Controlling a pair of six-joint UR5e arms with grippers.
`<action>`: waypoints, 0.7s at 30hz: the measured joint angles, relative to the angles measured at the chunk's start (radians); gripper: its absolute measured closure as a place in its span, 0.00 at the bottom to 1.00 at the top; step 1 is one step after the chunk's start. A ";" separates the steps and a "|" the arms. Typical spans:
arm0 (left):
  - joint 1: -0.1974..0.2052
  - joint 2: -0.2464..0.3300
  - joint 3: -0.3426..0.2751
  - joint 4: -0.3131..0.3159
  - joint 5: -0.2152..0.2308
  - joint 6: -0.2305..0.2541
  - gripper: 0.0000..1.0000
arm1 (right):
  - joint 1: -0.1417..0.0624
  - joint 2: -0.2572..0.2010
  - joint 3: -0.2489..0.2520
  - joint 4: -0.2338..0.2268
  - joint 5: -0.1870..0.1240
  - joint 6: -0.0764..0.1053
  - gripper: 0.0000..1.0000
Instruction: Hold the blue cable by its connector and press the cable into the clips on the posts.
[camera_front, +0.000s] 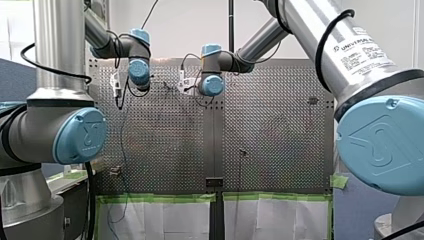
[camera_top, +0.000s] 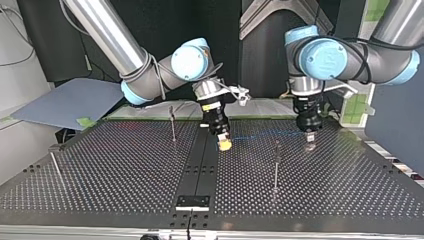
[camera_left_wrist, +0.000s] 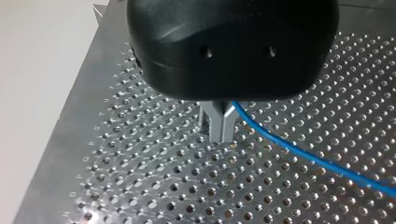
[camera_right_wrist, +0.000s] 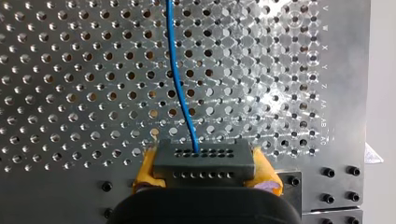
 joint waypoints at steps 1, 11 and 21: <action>0.001 -0.008 0.000 0.008 0.002 -0.004 1.00 | -0.001 0.000 0.000 0.000 0.000 0.000 1.00; 0.006 -0.041 0.000 0.032 0.022 -0.024 1.00 | -0.013 0.006 -0.003 0.000 -0.004 0.001 1.00; 0.002 -0.044 0.012 0.032 0.050 -0.024 1.00 | -0.024 0.009 -0.009 0.001 -0.010 0.006 1.00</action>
